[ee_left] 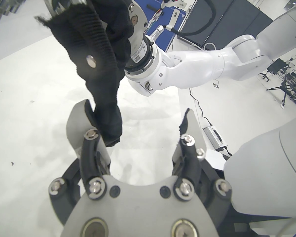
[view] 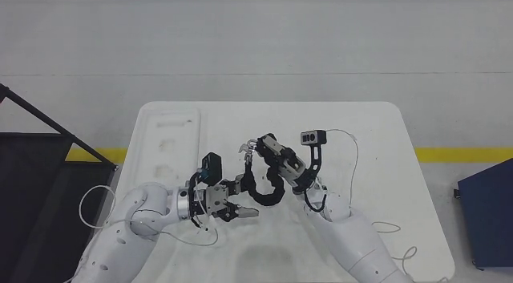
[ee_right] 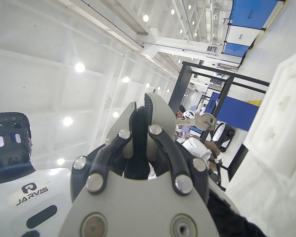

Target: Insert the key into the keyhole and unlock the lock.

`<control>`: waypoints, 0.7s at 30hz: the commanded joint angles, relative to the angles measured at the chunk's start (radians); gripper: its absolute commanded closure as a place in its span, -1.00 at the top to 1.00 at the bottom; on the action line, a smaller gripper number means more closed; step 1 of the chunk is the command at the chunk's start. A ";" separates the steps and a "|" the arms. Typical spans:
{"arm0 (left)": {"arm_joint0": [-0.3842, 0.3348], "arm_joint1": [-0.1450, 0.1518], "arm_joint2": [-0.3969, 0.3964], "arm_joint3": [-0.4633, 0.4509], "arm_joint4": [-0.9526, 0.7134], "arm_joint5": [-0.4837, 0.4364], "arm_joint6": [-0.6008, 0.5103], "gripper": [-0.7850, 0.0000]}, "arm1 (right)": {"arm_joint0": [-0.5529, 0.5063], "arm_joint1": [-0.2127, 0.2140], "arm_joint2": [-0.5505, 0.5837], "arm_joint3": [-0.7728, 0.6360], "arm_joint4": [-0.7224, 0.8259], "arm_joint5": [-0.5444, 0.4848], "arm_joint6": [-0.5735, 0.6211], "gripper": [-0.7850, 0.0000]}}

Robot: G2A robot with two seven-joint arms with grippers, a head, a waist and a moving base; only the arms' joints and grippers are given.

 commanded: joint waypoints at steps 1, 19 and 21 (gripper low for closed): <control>0.006 0.002 -0.001 -0.005 0.008 0.000 0.009 -1.00 | -0.002 -0.002 -0.001 -0.001 -0.002 -0.001 0.003 -1.00; 0.042 0.016 -0.027 -0.031 0.011 0.011 0.070 -1.00 | -0.062 -0.003 0.020 -0.069 -0.019 -0.014 0.022 -1.00; 0.046 0.018 -0.030 -0.032 0.009 0.014 0.075 -1.00 | -0.065 -0.002 0.032 -0.076 -0.015 -0.014 0.024 -1.00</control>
